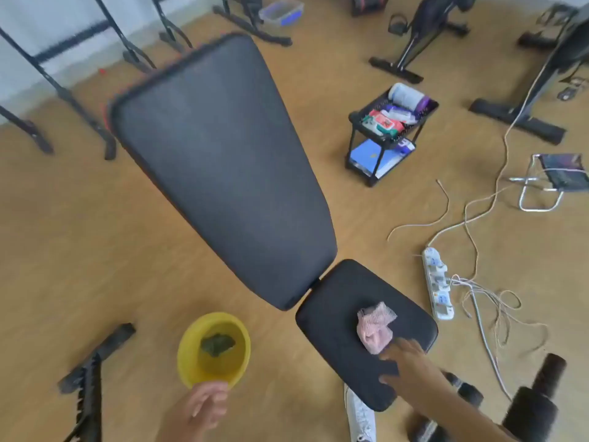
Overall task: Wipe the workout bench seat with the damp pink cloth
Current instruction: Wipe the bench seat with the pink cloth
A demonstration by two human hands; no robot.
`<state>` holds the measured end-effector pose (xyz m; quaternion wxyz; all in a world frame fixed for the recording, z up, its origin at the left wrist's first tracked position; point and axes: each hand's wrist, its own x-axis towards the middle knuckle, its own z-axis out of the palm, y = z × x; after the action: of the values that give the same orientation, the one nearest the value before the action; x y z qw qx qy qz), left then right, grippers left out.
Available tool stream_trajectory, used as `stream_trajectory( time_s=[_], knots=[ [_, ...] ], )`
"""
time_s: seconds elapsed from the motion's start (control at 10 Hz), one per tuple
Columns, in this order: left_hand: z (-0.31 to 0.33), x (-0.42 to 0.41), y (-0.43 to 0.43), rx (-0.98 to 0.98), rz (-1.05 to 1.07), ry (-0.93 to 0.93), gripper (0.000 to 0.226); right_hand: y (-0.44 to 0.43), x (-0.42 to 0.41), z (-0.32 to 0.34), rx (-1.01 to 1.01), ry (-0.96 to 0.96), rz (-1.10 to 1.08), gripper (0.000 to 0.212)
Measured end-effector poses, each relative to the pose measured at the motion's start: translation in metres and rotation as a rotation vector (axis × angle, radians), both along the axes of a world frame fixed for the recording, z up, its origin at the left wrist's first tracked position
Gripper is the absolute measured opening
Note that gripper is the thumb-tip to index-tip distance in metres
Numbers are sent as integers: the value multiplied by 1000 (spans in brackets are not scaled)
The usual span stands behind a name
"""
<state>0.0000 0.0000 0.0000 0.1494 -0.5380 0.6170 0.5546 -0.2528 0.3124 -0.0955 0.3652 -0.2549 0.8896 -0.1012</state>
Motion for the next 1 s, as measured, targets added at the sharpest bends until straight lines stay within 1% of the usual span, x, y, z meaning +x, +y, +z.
stream_trajectory(
  time_s=[0.1, 0.2, 0.3, 0.4, 0.5, 0.6, 0.7, 0.8, 0.9, 1.0],
  knots=[
    [-79, -65, 6, -73, -127, 21, 19, -14, -35, -73, -19, 183, 19, 56],
    [-173, -112, 18, -116, -218, 13, 23, -6, -60, -153, -69, 253, -19, 60],
    [-233, -151, 36, -235, -300, -7, 31, 5, -64, -197, -276, 394, 231, 37],
    [-259, -182, 49, -281, -321, -88, 55, 11, -82, -211, -447, 650, 249, 13],
    [-271, -195, 51, -340, -340, -59, 59, -4, -81, -205, -423, 664, -354, 11],
    [-276, -199, 46, -381, -349, -36, 60, -36, -7, -198, -528, 228, -74, 22],
    [-278, -202, 42, -362, -345, -47, 60, -34, -45, -187, -460, 179, 451, 17],
    [-280, -203, 37, -339, -353, -48, 58, -30, -112, -192, -356, 376, -381, 19],
    [-286, -203, 29, -343, -366, -66, 45, -59, -38, -191, -407, 192, -180, 21],
    [-291, -201, 20, -246, -282, -34, 37, -69, -57, -177, -342, -150, 101, 19]
  ],
)
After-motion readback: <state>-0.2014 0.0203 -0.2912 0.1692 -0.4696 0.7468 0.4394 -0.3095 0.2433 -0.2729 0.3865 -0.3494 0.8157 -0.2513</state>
